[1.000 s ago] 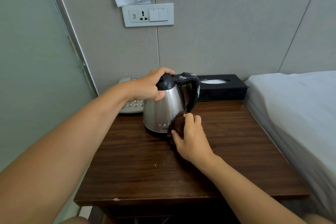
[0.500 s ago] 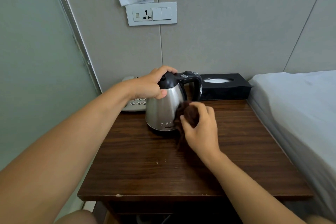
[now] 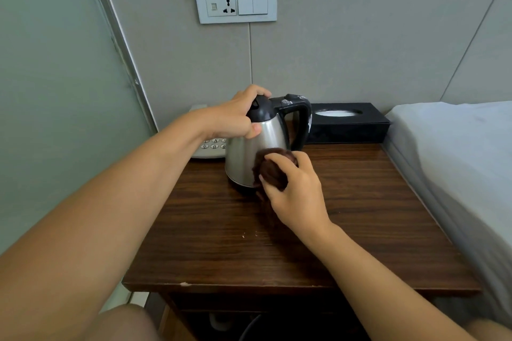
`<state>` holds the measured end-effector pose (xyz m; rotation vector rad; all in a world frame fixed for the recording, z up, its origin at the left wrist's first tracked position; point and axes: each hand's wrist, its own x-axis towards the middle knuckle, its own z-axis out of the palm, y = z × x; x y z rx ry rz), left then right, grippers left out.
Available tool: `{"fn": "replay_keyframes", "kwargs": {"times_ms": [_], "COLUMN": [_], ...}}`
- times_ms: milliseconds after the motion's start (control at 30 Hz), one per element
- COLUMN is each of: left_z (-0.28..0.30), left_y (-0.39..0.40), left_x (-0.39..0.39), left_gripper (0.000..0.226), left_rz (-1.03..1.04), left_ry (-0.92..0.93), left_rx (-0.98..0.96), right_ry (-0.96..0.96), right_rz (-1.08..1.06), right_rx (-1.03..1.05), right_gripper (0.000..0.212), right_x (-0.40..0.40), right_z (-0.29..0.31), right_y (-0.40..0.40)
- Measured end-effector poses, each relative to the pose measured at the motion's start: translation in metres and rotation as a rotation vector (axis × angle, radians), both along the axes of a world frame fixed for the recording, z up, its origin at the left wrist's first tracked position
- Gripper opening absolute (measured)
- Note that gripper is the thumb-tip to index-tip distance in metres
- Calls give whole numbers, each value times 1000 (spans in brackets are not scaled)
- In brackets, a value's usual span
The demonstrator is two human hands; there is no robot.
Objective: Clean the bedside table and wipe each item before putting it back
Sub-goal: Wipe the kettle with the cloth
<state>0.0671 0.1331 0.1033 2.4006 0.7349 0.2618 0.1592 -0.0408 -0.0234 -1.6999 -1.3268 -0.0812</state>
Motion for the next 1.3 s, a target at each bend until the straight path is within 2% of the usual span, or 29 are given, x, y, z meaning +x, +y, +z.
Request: {"fn": "replay_keyframes", "kwargs": {"times_ms": [67, 167, 233, 300, 367, 467, 533, 600, 667, 767, 900, 967, 1100, 1233, 1300], "left_z": [-1, 0, 2, 3, 4, 2, 1, 0, 0, 2, -1, -2, -1, 1, 0], "left_y": [-1, -3, -3, -3, -3, -3, -3, -3, -2, -3, -4, -4, -3, -3, -4], "left_x": [0, 1, 0, 1, 2, 3, 4, 5, 5, 5, 7, 7, 5, 5, 5], "left_gripper": [72, 72, 72, 72, 72, 71, 71, 70, 69, 67, 68, 69, 69, 69, 69], "left_rz": [5, 0, 10, 16, 16, 24, 30, 28, 30, 43, 46, 47, 35, 36, 46], "left_ry": [-6, -8, -8, -2, -3, 6, 2, 0, -6, -11, -12, -16, -14, -14, -18], "left_rx": [-12, -15, -22, -22, -24, -14, -3, 7, 2, -6, -4, -3, -3, 3, -6], "right_ry": [-40, -171, -147, -59, 12, 5, -79, -148, -116, -7, 62, 38, 29, 48, 45], "right_rz": [1, 16, 18, 2, -12, 6, 24, 10, -10, -48, -20, 34, 63, -14, 42], "right_rx": [-68, -311, -410, -354, -193, -39, -85, -232, -318, -239, -46, -79, -281, -47, -10], "right_gripper": [46, 43, 37, 31, 29, 40, 45, 45, 39, 24, 28, 30, 26, 26, 31], "right_x": [-3, -1, 3, 3, -1, -8, -10, -10, -6, 4, 8, 10, 25, 24, 22], "right_z": [-1, -8, -7, -4, -4, -9, -14, -17, -17, -10, -9, -15, -10, -4, -10], "right_y": [0, -2, -3, -3, -1, 0, 1, 1, 0, 0, 0, -2, -3, 0, -1]}}
